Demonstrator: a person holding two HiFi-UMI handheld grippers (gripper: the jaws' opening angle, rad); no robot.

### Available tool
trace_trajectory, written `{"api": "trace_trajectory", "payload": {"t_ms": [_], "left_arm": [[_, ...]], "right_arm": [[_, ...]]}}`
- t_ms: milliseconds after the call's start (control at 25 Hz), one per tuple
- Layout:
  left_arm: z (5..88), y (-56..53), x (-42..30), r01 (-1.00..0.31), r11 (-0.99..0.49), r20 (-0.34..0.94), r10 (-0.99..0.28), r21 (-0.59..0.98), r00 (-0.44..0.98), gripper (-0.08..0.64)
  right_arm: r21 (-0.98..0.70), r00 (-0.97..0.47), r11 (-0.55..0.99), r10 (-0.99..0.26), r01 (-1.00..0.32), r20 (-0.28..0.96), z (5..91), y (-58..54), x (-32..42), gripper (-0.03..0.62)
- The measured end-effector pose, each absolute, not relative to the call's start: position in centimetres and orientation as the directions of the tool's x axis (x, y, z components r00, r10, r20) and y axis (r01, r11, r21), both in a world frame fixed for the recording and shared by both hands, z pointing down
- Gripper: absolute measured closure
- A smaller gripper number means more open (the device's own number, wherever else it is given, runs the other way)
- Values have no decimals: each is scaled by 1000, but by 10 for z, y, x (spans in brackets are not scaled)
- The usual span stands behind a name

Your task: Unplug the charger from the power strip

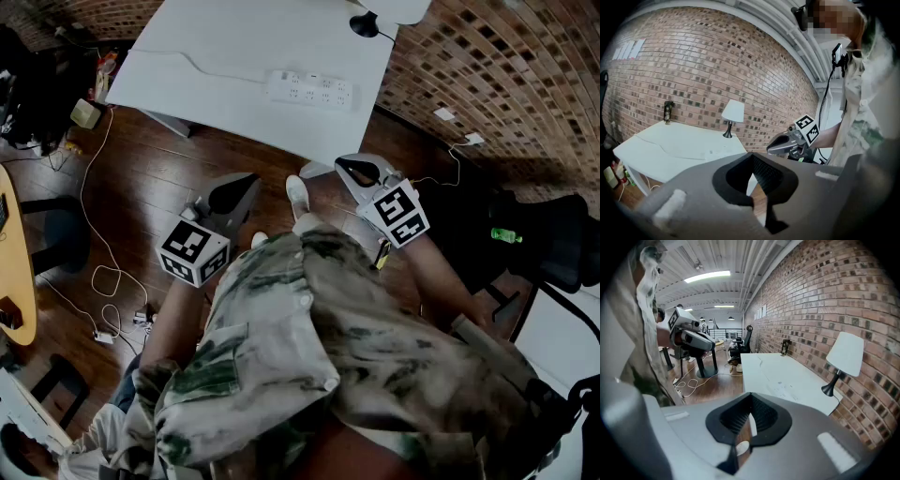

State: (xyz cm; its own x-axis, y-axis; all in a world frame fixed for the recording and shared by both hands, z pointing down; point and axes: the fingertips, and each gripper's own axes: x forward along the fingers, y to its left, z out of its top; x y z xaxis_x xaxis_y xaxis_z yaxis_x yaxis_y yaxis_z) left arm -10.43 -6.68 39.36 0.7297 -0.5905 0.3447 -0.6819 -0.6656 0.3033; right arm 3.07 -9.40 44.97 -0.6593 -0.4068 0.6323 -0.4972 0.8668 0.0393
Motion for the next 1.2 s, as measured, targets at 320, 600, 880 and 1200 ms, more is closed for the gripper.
{"api": "trace_trajectory", "payload": {"t_ms": [320,600,880,1200], "left_arm": [[420,-184,-55,-679,-684,413,-556,266,721,558],[468,-247,-32,-704,-674,509,-535,224,674,558],[512,-289,-15,-657,-737,591,-462,158,661,474],[565,-316,2,-538,-841,703,-351,53,619,436]], "right_arm": [[96,-588,924,-313,-369,746,523,-231,53,586],[56,-560,967,-191,-250,806,579,-276,41,586],[6,-564,983,-112,-186,818,605,-276,31,586],[-34,-545,987,-57,-155,836,612,-272,30,586]]}}
